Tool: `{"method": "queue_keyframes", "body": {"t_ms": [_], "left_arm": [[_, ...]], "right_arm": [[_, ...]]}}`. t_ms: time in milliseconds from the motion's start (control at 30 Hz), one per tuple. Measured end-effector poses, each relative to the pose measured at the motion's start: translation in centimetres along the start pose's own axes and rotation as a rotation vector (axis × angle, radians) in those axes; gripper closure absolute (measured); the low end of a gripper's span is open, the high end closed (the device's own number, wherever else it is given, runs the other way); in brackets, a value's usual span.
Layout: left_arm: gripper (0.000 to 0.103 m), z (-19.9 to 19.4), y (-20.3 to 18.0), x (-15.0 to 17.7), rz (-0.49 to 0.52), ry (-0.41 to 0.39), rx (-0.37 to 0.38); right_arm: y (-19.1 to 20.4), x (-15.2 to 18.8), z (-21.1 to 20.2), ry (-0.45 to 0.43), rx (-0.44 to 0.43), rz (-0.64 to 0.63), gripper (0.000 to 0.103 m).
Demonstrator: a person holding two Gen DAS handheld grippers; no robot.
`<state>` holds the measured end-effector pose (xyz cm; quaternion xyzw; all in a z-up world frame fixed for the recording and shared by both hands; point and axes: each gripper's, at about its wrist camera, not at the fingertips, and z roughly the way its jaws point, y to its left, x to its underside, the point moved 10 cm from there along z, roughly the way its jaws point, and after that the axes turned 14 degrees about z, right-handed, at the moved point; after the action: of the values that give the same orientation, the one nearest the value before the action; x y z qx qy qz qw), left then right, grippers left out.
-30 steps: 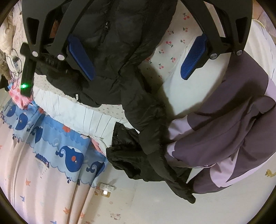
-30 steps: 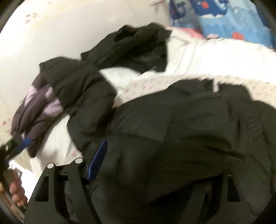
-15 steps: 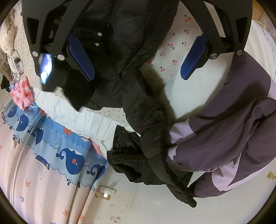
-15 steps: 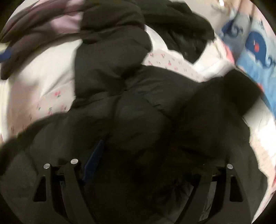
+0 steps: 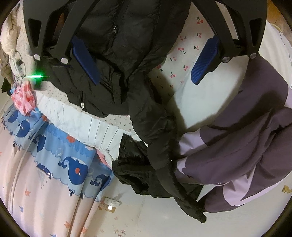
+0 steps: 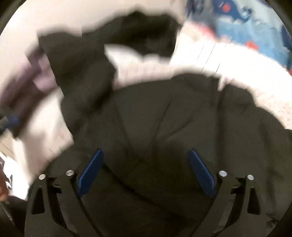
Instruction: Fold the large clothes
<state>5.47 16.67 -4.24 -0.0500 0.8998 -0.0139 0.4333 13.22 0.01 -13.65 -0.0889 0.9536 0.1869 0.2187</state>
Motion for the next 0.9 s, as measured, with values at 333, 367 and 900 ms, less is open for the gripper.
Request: {"method": "queue_keyframes", "body": {"t_ms": [333,367,900], "left_arm": [[0.007,0.3,-1.4,0.2,0.047,0.021,0.011],[0.007,0.2,-1.7,0.2,0.057,0.016,0.008],[0.007,-0.9,6.4,-17.1,-0.142,-0.112,0.043]], "right_arm": [[-6.8,-0.1,-13.3,-0.360,-0.038,0.293,0.008],[-8.9,0.9,-14.5,-0.374,-0.077,0.400,0.008],[-7.1,1.1,-16.5,-0.387,-0.352,0.538,0.008]]}}
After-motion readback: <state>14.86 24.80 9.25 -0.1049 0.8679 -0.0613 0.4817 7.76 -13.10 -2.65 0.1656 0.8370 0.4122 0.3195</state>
